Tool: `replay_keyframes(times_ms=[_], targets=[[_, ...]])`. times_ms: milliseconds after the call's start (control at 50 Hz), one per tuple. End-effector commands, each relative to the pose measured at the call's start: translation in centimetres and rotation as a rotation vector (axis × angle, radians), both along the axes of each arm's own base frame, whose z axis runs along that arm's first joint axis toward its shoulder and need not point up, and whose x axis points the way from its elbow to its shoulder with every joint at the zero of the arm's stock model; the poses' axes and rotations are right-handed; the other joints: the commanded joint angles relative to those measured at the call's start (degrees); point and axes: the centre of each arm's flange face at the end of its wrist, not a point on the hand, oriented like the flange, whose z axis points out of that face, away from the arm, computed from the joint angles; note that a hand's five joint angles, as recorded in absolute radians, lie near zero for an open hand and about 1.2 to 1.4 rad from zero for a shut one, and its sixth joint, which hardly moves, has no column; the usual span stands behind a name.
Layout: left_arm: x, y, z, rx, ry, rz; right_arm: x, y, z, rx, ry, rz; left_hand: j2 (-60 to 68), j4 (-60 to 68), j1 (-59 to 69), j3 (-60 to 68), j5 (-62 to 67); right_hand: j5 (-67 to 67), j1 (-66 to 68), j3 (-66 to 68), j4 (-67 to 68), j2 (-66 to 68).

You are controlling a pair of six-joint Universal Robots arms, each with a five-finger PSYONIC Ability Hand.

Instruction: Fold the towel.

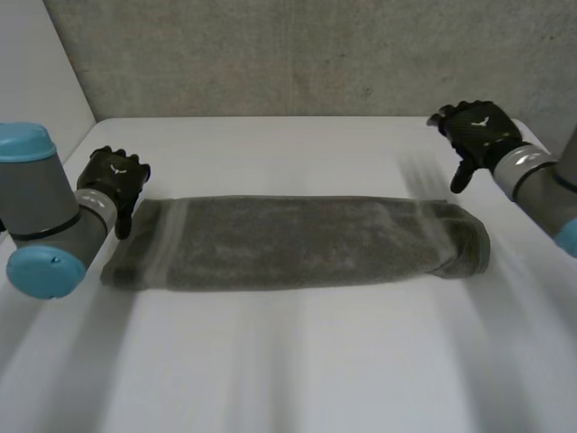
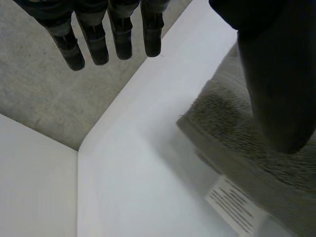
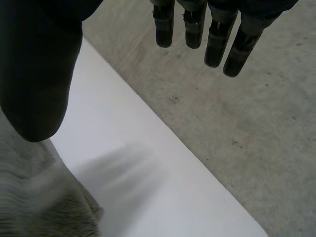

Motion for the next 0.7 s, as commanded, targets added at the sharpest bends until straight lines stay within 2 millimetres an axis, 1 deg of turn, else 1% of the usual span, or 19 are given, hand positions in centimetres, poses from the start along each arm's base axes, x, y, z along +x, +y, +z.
replay_keyframes(times_ms=[20, 40, 60, 80, 100, 120, 140, 180, 200, 220, 240, 260, 300, 380, 420, 540, 620, 680, 700], targets=[[0.4, 3.0, 0.4, 0.054, 0.078, 0.004, -3.1, 3.5, 1.1, 0.087, -0.047, -0.068, -3.11, -3.22, -5.69, -2.4, -2.1, -3.65, -4.2, -2.9, -4.44, -4.42], [0.4, 3.6, 0.3, 0.072, 0.108, -0.005, -3.4, 4.4, 0.8, 0.114, -0.046, -0.073, -2.94, -3.22, -5.52, -2.4, -1.93, -3.65, -4.2, -2.9, -4.44, -4.42], [0.4, 3.6, 0.3, 0.073, 0.108, -0.005, -3.4, 4.4, 0.8, 0.115, -0.046, -0.073, -2.94, -3.22, -5.51, -2.4, -1.93, -3.65, -4.2, -2.9, -4.44, -4.42], [0.3, 4.3, 0.2, 0.092, 0.139, -0.021, -3.5, 5.3, 0.1, 0.147, -0.042, -0.072, -2.6, -3.22, -5.18, -2.4, -1.59, -3.65, -4.2, -2.9, -4.44, -4.42], [0.3, 4.3, 0.2, 0.093, 0.14, -0.021, -3.7, 6.3, -0.8, 0.184, -0.036, -0.074, -2.6, -3.22, -5.18, -2.4, -1.59, -3.65, -4.2, -2.9, -4.44, -4.42], [0.2, 5.1, -0.2, 0.122, 0.167, -0.038, -4.0, 7.2, -1.7, 0.216, -0.03, -0.079, -2.27, -3.22, -4.84, -2.4, -1.26, -1.58, -2.13, -2.9, -4.44, -2.36], [0.2, 5.1, -0.2, 0.122, 0.167, -0.038, -4.0, 7.2, -1.8, 0.217, -0.03, -0.079, -2.26, -3.22, -4.84, -2.4, -1.25, -1.55, -2.09, -2.9, -4.44, -2.32], [-0.2, 6.5, -1.4, 0.16, 0.183, -0.07, -4.8, 8.4, -3.7, 0.266, 0.004, -0.092, -2.26, -3.22, -4.84, -2.4, -1.25, 0.47, -0.08, -2.9, -4.44, -0.31], [-0.2, 6.5, -1.4, 0.16, 0.183, -0.07, -4.8, 8.4, -3.7, 0.266, 0.004, -0.092, -2.26, -3.22, -4.84, -2.4, -1.25, 0.47, -0.07, -2.9, -4.44, -0.3], [-0.4, 7.0, -1.8, 0.167, 0.182, -0.077, -5.2, 8.9, -4.7, 0.277, 0.027, -0.094, -2.26, -3.22, -4.84, -2.4, -1.25, 1.64, 1.09, -2.9, -4.44, 0.86], [-0.4, 7.1, -2.0, 0.165, 0.182, -0.079, -5.5, 9.2, -5.5, 0.28, 0.046, -0.092, -2.26, -3.22, -4.84, -2.4, -1.25, 6.31, 5.77, -2.9, -4.44, 5.54], [-0.4, 7.1, -2.0, 0.165, 0.182, -0.079, -5.5, 9.2, -5.5, 0.28, 0.046, -0.092, -2.26, -3.22, -4.84, -2.4, -1.25, 6.36, 5.81, -2.9, -4.44, 5.58], [-0.6, 7.4, -2.4, 0.164, 0.182, -0.085, -5.7, 9.7, -6.6, 0.282, 0.066, -0.071, -2.26, -3.22, -4.84, -2.4, -1.25, 11.56, 11.01, -2.9, -4.44, 10.78], [-0.7, 7.4, -2.7, 0.162, 0.184, -0.086, -5.7, 10.0, -7.4, 0.291, 0.069, -0.063, -2.26, -3.22, -4.84, -2.4, -1.25, 13.59, 13.05, -2.9, -4.44, 12.82], [-0.7, 7.4, -2.7, 0.162, 0.184, -0.086, -5.7, 9.8, -8.1, 0.292, 0.068, -0.058, -2.26, -3.22, -4.84, -2.4, -1.25, 17.94, 17.4, -2.9, -4.44, 17.17], [-0.7, 7.5, -2.9, 0.169, 0.186, -0.086, -5.5, 9.4, -9.0, 0.27, 0.069, -0.053, -2.43, -3.22, -5.01, -2.4, -1.42, 21.16, 20.62, -2.9, -4.44, 20.39], [-0.8, 7.6, -3.0, 0.171, 0.185, -0.089, -5.4, 8.7, -9.8, 0.242, 0.071, -0.053, -2.6, -3.22, -5.18, -2.4, -1.59, 30.88, 30.33, -2.9, -4.44, 30.1], [-0.8, 7.7, -3.1, 0.174, 0.184, -0.09, -5.5, 8.1, -10.0, 0.211, 0.07, -0.058, -2.77, -3.22, -5.34, -2.4, -1.76, 36.95, 36.4, -2.9, -4.44, 36.17], [-0.8, 7.7, -3.1, 0.174, 0.184, -0.09, -5.5, 8.1, -10.0, 0.211, 0.07, -0.058, -2.77, -3.22, -5.35, -2.4, -1.76, 36.97, 36.43, -2.9, -4.44, 36.2]])
